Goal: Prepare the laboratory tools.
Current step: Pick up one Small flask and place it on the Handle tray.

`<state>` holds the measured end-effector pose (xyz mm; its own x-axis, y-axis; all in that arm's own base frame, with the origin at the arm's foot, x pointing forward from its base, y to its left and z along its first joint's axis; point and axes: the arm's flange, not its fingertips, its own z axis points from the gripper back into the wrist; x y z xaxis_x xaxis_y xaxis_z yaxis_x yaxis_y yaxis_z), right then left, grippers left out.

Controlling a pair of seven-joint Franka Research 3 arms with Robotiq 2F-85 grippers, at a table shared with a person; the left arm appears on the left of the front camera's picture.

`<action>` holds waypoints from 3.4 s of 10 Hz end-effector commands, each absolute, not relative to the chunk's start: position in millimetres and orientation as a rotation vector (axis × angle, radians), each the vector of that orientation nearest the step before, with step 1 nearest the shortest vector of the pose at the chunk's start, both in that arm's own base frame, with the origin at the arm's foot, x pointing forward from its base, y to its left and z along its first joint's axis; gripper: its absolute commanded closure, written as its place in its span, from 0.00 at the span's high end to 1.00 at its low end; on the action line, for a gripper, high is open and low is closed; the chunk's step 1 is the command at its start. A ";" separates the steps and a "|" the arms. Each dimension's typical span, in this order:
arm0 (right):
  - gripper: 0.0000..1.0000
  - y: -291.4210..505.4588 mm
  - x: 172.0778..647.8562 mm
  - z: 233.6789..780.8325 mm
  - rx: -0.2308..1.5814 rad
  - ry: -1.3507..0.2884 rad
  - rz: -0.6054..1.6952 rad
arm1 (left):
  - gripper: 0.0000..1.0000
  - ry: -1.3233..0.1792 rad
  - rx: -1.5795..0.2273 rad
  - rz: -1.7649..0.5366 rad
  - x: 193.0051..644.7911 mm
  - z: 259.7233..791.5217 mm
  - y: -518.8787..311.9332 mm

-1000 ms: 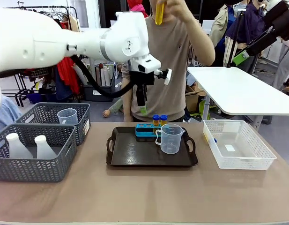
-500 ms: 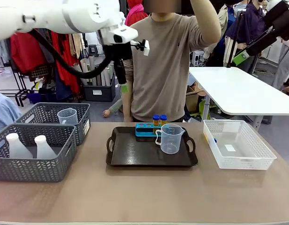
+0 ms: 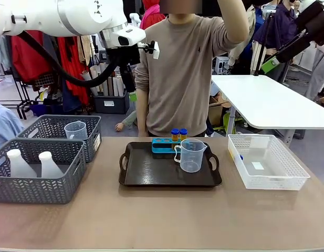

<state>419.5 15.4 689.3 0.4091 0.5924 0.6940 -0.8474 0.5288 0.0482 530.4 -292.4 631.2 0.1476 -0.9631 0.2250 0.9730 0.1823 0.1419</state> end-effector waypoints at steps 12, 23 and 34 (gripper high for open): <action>1.00 15.9 419.3 690.6 0.436 -0.681 0.948 | 1.00 -0.211 0.085 -0.574 448.2 646.7 -109.7; 1.00 15.9 419.3 690.6 0.436 -0.681 0.948 | 1.00 -0.111 0.038 -0.331 458.9 529.9 19.7; 1.00 15.9 419.3 690.6 0.436 -0.681 0.948 | 1.00 -0.038 -0.052 -0.016 497.5 444.2 109.5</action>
<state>419.4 15.5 689.3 0.4094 0.5929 0.6934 -0.8472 0.5292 0.0477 496.6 107.1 448.8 0.9972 -0.0614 0.0434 0.0630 0.9973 -0.0365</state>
